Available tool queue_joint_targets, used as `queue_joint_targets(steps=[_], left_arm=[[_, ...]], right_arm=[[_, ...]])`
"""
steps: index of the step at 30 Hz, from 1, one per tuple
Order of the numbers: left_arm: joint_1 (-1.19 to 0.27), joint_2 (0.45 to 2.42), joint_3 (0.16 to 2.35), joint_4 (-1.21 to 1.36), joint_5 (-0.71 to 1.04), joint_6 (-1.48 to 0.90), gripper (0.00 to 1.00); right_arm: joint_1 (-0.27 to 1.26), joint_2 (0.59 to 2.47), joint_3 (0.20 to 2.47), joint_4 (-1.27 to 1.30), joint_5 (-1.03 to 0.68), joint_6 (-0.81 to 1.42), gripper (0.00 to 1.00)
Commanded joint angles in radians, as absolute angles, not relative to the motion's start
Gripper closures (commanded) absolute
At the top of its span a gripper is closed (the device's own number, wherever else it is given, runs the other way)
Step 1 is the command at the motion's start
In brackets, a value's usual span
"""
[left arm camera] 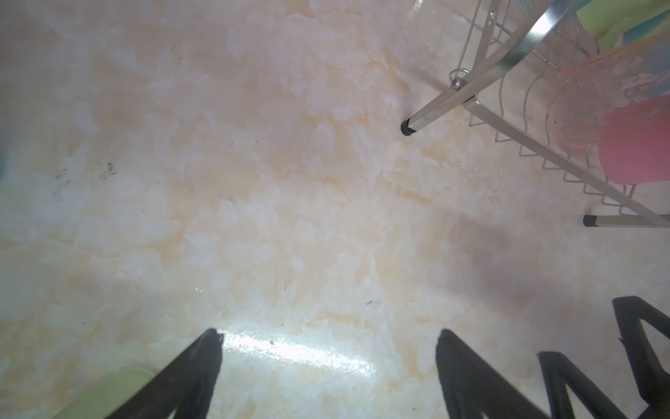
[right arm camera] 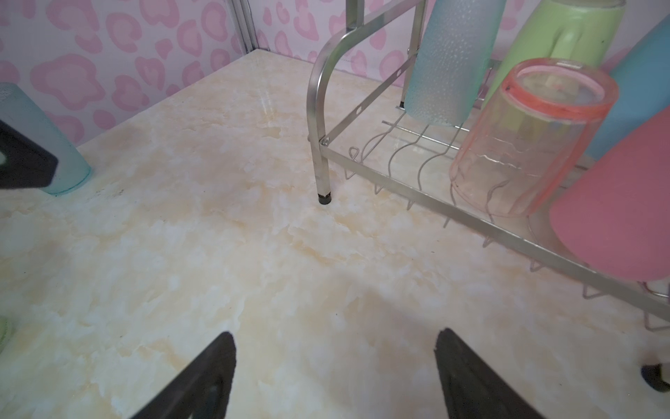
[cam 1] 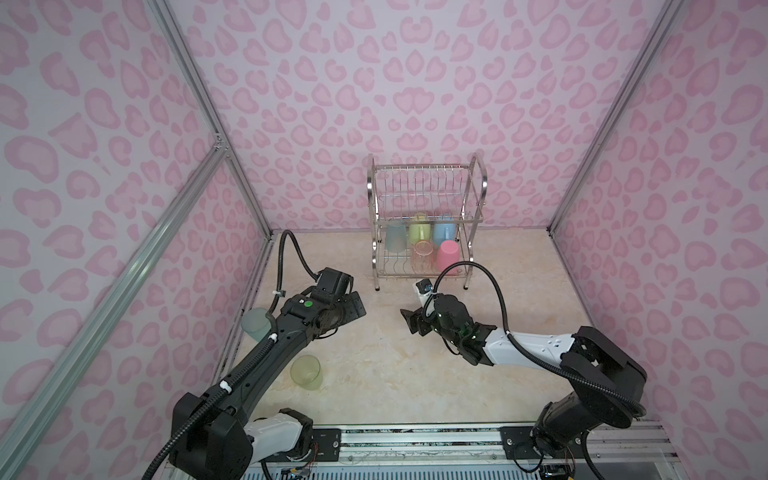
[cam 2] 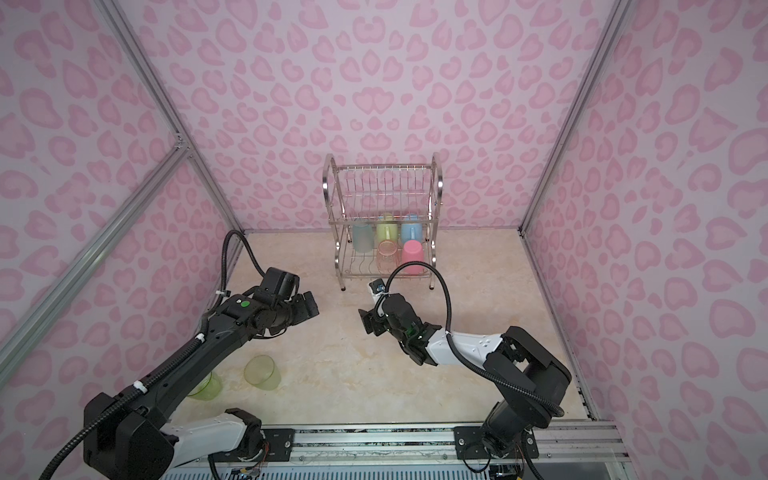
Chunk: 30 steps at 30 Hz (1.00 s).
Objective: Load the cups into the dish rack
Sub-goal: 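Draw the right gripper back from the rack while the left gripper nears the green cup, then lower the left gripper and grasp the frosted green cup rim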
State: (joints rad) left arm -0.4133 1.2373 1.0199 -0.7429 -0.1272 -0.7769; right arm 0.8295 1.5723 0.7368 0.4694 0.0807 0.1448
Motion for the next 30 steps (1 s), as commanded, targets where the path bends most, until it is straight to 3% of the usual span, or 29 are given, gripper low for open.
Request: queue_joint_targets(steps=[1,8,21,30], left_arm=[[-0.411,1.247,1.054,-0.846,-0.132,-0.809,0.07],[-0.412,1.230,1.068,-0.989,-0.150,-0.872,0.11],[-0.411,1.131,0.978,-1.202,-0.209,-0.987,0.21],[-0.411,1.163,0.906,-1.138,-0.150,-0.964,0.24]], right_arm=[[0.831,1.549,0.685,0.569,0.143,0.116,0.16],[0.830,1.482,0.582,0.661,0.269,0.085,0.16],[0.831,1.467,0.562,0.645,0.273,0.112,0.18],[0.831,1.493,0.567,0.651,0.262,0.118,0.18]])
